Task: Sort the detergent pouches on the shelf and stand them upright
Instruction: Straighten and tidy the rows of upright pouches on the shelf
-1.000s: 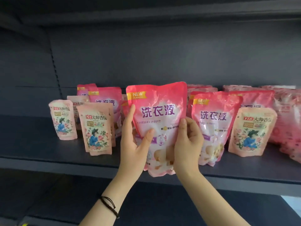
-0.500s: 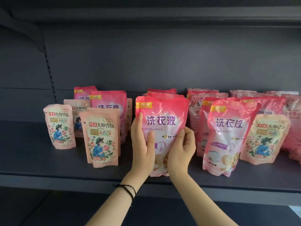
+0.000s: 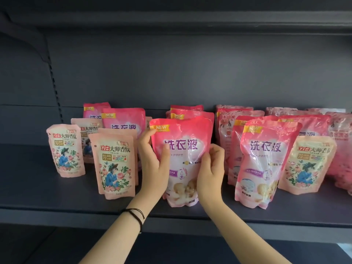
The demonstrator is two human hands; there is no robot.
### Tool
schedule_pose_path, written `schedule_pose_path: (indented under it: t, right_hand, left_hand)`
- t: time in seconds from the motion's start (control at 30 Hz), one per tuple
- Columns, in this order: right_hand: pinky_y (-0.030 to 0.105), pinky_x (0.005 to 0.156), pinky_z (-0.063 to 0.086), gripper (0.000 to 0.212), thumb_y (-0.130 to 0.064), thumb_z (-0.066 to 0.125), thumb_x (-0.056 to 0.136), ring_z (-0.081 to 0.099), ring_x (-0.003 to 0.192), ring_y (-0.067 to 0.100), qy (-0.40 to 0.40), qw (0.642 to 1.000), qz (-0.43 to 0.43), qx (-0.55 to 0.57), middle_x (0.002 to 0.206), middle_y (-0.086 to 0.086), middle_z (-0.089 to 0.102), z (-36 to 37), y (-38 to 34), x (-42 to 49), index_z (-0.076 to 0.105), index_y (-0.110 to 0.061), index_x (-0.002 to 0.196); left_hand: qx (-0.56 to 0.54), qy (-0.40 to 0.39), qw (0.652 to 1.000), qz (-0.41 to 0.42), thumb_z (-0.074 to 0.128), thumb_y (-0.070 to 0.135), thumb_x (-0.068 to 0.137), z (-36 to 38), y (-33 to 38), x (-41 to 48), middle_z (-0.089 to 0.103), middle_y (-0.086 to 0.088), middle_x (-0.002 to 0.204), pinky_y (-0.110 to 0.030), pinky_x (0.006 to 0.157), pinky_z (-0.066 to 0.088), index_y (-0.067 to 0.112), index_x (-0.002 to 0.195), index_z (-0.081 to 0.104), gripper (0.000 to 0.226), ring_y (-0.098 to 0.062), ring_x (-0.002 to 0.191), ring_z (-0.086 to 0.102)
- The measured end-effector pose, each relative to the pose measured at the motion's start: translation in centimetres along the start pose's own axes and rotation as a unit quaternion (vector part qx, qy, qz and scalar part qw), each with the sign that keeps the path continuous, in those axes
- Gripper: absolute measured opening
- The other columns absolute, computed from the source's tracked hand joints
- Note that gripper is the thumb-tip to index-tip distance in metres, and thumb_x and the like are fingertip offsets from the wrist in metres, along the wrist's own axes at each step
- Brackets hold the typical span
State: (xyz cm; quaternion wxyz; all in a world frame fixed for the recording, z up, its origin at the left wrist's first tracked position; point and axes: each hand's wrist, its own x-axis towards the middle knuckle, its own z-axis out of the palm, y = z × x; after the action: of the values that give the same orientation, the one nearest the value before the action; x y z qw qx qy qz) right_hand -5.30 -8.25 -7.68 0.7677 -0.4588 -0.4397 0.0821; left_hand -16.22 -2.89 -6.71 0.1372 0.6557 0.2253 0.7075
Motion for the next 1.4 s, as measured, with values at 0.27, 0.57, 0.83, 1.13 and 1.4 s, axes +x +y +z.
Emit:
schedule_pose_path:
  t: [0.27,0.57,0.83,1.13,1.4]
  right_hand:
    - [0.012,0.072,0.046,0.016,-0.007,0.062,0.085,0.059,0.076,0.002,-0.260,0.889,-0.183,-0.330,0.084,-0.012,0.064,-2.6,-10.7,8.2,0.067,-0.020,0.093]
    - [0.018,0.061,0.053,0.018,-0.046,0.066,0.080,0.067,0.068,0.001,-0.522,0.732,-0.073,-0.431,0.074,-0.011,0.072,-0.6,-14.0,16.4,0.072,-0.030,0.074]
    - [0.014,0.069,0.051,0.010,-0.032,0.073,0.077,0.060,0.066,-0.015,-0.505,0.672,-0.104,-0.532,0.071,-0.026,0.065,1.2,-9.3,24.1,0.074,-0.031,0.087]
    - [0.037,0.071,0.060,0.009,-0.015,0.077,0.071,0.069,0.070,0.015,-0.547,0.702,0.002,-0.456,0.072,-0.004,0.073,2.0,-5.5,27.2,0.075,-0.023,0.077]
    - [0.018,0.051,0.043,0.003,-0.022,0.074,0.078,0.053,0.049,0.000,-0.544,0.717,0.022,-0.436,0.059,-0.011,0.067,3.1,-5.5,28.1,0.072,-0.021,0.081]
  left_hand:
    - [0.209,-0.335,0.912,0.113,0.070,0.020,0.084,-3.8,5.5,11.0,0.064,0.021,0.090,-0.024,0.083,0.048,0.030,0.096,0.067,0.015,0.003,0.086,0.059]
    - [0.192,-0.608,0.771,0.010,0.064,0.060,0.072,-2.3,5.0,19.1,0.073,0.013,0.077,-0.013,0.064,0.050,0.031,0.083,0.073,0.033,0.001,0.069,0.066]
    - [0.192,-0.545,0.816,0.006,0.075,0.025,0.082,2.2,-0.1,23.3,0.073,0.011,0.089,-0.005,0.070,0.044,0.025,0.093,0.072,0.012,0.008,0.077,0.064]
    - [0.147,-0.635,0.755,-0.072,0.078,0.026,0.079,5.8,-4.2,24.3,0.074,0.005,0.077,-0.016,0.064,0.047,0.024,0.086,0.076,0.007,-0.004,0.068,0.063]
    - [0.107,-0.669,0.728,-0.104,0.071,0.022,0.085,5.8,-4.4,25.5,0.075,0.001,0.086,-0.018,0.071,0.048,0.017,0.090,0.077,0.008,-0.002,0.077,0.063]
